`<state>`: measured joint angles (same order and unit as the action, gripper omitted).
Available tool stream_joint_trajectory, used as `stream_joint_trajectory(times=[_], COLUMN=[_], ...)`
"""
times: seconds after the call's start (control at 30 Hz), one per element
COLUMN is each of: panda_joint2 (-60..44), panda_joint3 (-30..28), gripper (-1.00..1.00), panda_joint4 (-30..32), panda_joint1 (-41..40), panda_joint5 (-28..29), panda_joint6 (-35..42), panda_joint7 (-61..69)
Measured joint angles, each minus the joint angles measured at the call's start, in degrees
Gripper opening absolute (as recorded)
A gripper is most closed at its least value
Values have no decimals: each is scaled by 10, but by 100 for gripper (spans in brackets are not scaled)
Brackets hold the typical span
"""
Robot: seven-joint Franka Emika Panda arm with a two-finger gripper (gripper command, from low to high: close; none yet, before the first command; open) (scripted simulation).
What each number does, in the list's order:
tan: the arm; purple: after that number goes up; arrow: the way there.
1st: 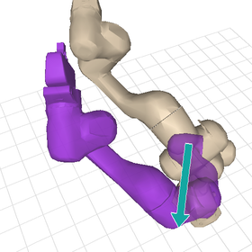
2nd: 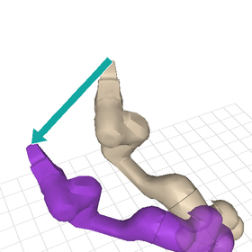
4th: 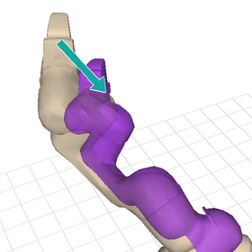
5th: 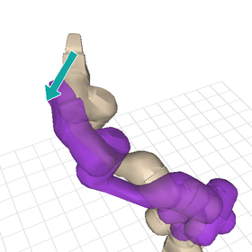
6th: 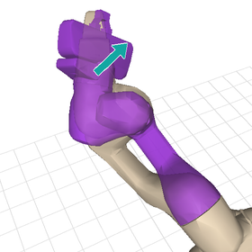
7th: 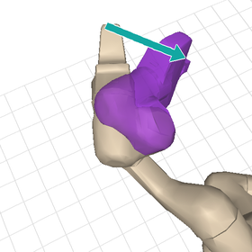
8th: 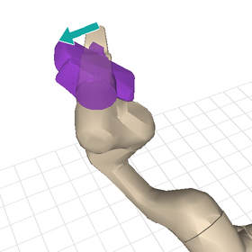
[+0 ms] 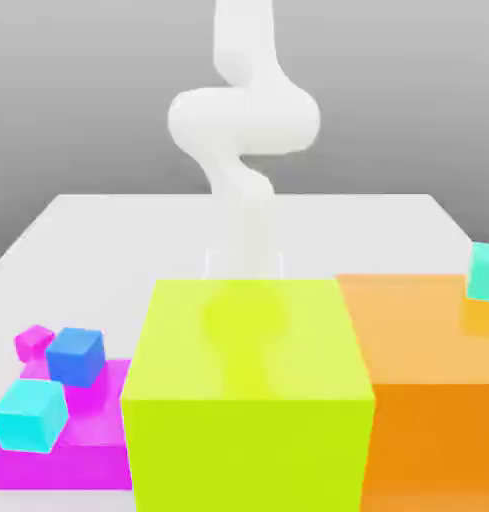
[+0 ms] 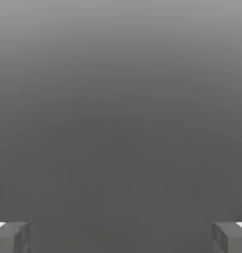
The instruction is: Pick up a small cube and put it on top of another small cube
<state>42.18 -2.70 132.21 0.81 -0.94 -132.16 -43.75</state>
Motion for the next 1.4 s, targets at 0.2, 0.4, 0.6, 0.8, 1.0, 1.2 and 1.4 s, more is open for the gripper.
stream_joint_trajectory(times=[0.2, 0.4, 0.6, 0.8, 1.0, 1.2, 1.4], panda_joint2=[-125, -253, -376, -473, -525, -597, -634], panda_joint3=[-111, -211, -283, -326, -336, -224, -159], gripper=[0, 0, 0, 0, 0, 0, -100], panda_joint4=[39, 80, 122, 173, 228, 205, 193], panda_joint1=[10, 6, -31, -114, -178, -267, -320], panda_joint5=[-56, -116, -164, -147, -193, -314, -372], panda_joint6=[-46, -95, -147, -215, -305, -351, -374], panda_joint7=[95, 196, 288, 333, 390, 482, 527])
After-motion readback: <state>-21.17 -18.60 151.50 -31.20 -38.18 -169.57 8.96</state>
